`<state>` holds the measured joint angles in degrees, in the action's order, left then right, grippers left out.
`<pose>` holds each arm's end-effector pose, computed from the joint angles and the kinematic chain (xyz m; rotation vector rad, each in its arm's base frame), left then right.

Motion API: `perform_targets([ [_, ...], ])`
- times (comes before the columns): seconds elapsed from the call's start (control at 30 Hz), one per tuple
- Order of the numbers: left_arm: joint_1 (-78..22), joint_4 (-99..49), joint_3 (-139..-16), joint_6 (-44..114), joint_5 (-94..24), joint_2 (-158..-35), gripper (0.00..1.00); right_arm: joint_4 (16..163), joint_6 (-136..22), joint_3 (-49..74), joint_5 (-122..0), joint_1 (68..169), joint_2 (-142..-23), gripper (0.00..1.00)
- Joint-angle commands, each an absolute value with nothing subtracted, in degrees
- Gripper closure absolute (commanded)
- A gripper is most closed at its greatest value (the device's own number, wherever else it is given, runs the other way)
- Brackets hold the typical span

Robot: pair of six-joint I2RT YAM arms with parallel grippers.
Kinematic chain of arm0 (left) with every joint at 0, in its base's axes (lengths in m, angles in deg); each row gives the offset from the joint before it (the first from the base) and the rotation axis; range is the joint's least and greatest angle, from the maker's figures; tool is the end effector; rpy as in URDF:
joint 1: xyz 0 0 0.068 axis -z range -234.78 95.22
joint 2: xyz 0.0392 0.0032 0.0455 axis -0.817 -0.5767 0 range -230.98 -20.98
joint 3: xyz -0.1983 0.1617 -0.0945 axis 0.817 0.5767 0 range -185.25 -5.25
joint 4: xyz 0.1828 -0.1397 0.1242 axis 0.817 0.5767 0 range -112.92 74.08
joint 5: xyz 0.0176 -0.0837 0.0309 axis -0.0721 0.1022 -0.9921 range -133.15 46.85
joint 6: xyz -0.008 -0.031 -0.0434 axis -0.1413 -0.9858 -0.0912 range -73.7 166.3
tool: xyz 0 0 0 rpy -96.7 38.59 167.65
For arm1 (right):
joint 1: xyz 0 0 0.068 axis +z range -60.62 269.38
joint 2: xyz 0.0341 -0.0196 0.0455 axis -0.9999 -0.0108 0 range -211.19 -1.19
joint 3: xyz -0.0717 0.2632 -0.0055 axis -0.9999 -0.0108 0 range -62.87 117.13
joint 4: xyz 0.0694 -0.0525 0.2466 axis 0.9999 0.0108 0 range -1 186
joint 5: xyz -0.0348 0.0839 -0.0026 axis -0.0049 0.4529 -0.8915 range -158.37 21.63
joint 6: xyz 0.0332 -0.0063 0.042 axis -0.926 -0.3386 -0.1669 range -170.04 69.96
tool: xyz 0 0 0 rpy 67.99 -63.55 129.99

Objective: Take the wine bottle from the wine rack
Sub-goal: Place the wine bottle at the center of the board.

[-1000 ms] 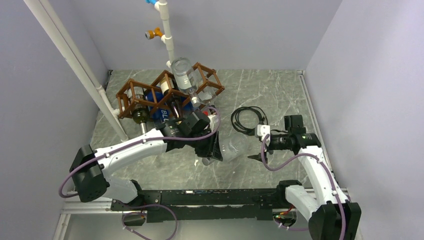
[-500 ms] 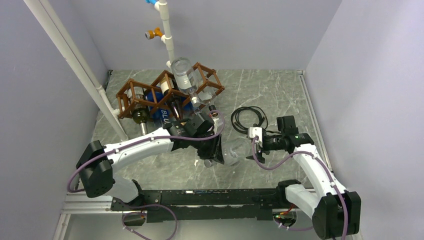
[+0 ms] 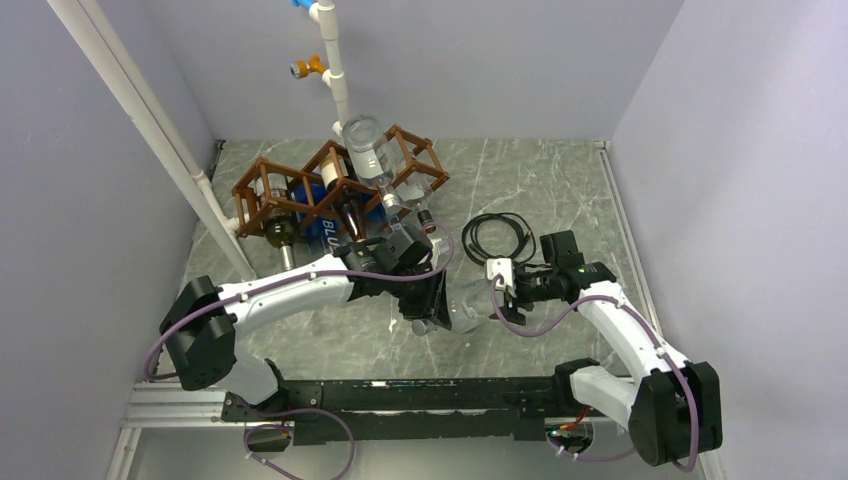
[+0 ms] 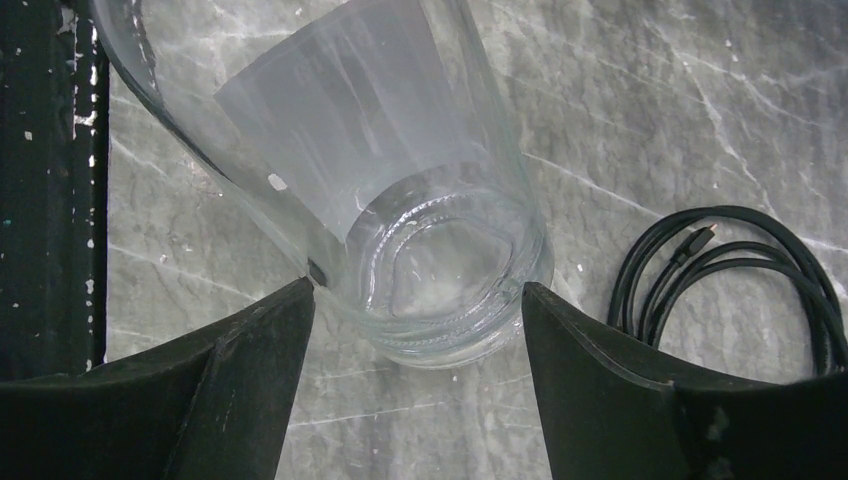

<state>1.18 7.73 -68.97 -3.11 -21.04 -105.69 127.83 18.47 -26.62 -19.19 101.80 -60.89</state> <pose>0.1637 -0.2664 0.2607 0.3528 2.8047 -1.1145 0.1707 0.0652 0.2129 -1.6549 1.5483 0.6481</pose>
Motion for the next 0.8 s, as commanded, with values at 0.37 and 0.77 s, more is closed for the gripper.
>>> perform_targets([
  [0.37,1.45,-7.06,-71.01,-5.42,-14.8,-103.78,0.64,127.3,19.18,-26.24,-18.47,104.21,-63.82,0.29],
  [0.77,1.16,-8.85,-69.88,-6.52,-13.75,-103.16,0.41,127.59,18.54,-25.87,-17.98,104.25,-64.91,0.29],
])
